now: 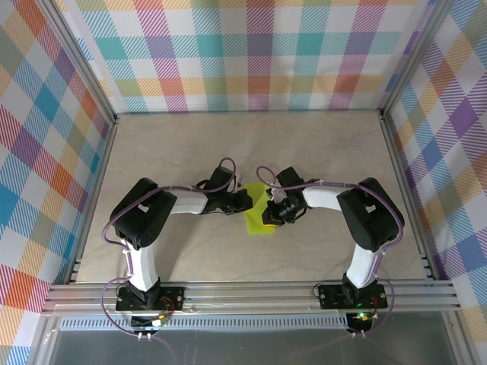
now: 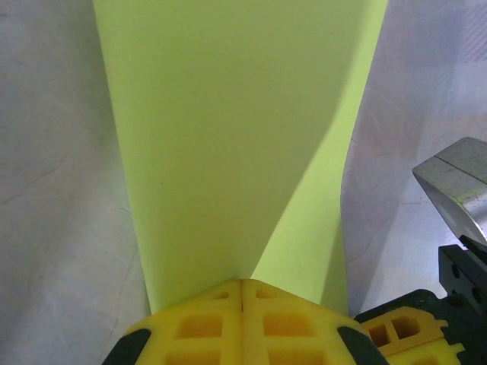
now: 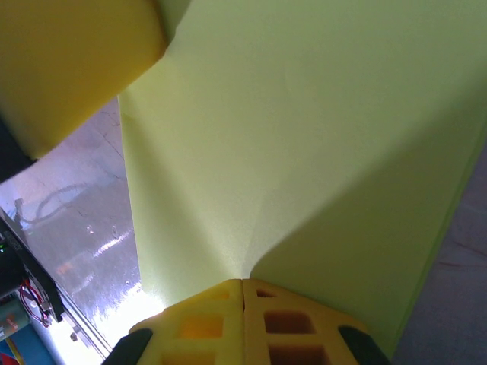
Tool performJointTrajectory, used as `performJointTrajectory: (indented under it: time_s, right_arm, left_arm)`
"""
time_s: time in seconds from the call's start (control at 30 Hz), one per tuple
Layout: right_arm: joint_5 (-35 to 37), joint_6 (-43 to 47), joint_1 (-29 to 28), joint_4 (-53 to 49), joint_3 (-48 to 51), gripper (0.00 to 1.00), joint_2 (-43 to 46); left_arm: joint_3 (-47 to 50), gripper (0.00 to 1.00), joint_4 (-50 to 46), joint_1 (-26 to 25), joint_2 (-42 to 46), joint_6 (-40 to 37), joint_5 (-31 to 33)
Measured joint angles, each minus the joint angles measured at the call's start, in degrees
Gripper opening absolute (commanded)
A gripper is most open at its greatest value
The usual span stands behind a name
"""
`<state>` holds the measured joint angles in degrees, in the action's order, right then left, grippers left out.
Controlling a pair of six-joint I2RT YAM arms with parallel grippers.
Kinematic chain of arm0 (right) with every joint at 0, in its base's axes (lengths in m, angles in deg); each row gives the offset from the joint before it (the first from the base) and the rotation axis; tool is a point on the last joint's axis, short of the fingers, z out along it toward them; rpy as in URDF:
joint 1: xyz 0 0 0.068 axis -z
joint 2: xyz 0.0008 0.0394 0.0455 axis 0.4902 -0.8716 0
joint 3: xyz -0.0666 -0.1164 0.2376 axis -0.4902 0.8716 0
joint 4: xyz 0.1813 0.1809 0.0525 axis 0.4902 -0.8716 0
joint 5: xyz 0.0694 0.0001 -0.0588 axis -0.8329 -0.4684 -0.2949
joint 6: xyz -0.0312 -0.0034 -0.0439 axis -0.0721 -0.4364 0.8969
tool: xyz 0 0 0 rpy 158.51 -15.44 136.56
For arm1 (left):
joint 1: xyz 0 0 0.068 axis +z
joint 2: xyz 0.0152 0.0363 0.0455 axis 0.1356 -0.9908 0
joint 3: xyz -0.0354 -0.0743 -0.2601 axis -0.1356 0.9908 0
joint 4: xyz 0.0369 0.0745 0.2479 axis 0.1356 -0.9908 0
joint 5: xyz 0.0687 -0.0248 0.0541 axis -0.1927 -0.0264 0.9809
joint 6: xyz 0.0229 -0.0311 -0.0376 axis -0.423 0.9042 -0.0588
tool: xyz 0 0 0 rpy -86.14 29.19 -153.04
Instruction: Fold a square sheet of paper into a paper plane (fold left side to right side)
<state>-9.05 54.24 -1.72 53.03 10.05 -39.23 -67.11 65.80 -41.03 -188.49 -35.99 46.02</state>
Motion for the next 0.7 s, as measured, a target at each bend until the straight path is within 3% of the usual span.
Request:
performJointTrajectory:
  time_s: [0.7]
  right_arm:
    - [0.1, 0.0, 0.0, -0.2, -0.2, 0.0, -0.1]
  left_arm:
    - [-8.4, 0.0, -5.2, 6.1, -4.9, -2.5, -1.7]
